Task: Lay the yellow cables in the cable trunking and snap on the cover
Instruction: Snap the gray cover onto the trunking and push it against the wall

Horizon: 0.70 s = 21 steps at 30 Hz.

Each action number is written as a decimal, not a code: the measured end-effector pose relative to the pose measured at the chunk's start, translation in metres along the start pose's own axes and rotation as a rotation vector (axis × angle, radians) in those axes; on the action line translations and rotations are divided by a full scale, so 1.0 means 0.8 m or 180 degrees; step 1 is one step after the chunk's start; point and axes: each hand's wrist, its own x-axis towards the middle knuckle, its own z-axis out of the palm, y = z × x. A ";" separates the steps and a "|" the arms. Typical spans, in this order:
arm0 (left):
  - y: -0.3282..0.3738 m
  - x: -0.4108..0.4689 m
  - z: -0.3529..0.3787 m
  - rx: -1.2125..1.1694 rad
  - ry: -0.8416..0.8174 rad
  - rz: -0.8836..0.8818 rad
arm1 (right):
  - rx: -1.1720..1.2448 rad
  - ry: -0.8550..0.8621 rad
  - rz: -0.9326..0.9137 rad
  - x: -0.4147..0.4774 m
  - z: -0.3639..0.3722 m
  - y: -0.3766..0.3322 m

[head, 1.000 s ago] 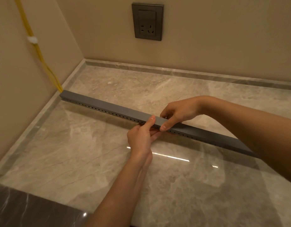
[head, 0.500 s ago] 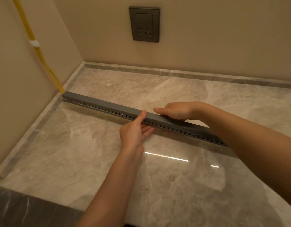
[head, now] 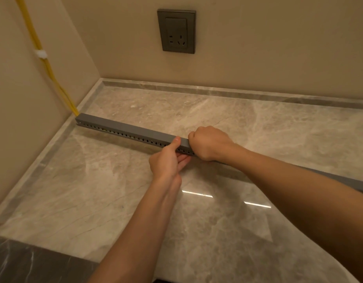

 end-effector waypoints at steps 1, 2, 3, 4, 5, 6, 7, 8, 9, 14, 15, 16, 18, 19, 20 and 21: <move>-0.001 0.000 0.000 -0.0016 0.0008 0.0010 | -0.0025 0.0031 -0.0021 0.000 0.000 0.000; -0.001 0.000 0.000 -0.0033 0.0018 0.0016 | -0.0041 0.0071 -0.0025 -0.001 0.001 0.000; -0.002 0.000 0.000 -0.0043 0.0024 0.0020 | -0.0055 0.0111 -0.0017 -0.001 0.002 0.000; -0.003 0.000 0.000 -0.0053 0.0021 0.0021 | -0.0078 0.0144 -0.0004 -0.002 0.002 0.000; -0.004 -0.001 0.001 -0.0070 0.0007 0.0017 | -0.0107 0.0167 0.0002 -0.002 0.003 0.001; -0.005 -0.001 0.002 -0.0099 -0.0008 0.0010 | -0.0131 0.0186 -0.0001 -0.002 0.002 0.003; -0.005 -0.001 0.004 -0.0131 -0.0017 0.0002 | -0.0152 0.0193 -0.0013 -0.001 0.001 0.005; -0.005 -0.002 0.006 -0.0156 -0.0018 -0.0002 | -0.0142 0.0181 -0.0039 0.001 0.000 0.008; -0.005 -0.002 0.008 -0.0169 -0.0010 -0.0001 | -0.0041 0.0147 -0.0044 0.003 -0.003 0.011; 0.002 0.001 0.014 -0.0138 0.0007 -0.0015 | 0.1752 -0.0676 0.0392 0.004 -0.024 0.044; 0.003 0.001 0.014 -0.0118 0.0003 -0.0033 | 0.2050 -0.0888 0.0551 0.001 -0.027 0.051; 0.003 0.002 0.014 -0.0104 0.0009 -0.0051 | 0.2135 -0.1064 0.0634 -0.003 -0.028 0.060; 0.003 0.002 0.014 -0.0109 0.0069 -0.0083 | 0.2013 -0.1259 0.0662 -0.011 -0.030 0.077; 0.002 0.002 0.013 -0.0122 0.0099 -0.0097 | 0.2013 -0.1339 0.0633 -0.017 -0.030 0.085; 0.002 0.002 0.013 -0.0132 0.0124 -0.0102 | 0.2109 -0.1427 0.0601 -0.022 -0.030 0.093; 0.001 0.002 0.013 -0.0135 0.0143 -0.0108 | 0.2245 -0.1498 0.0576 -0.027 -0.030 0.099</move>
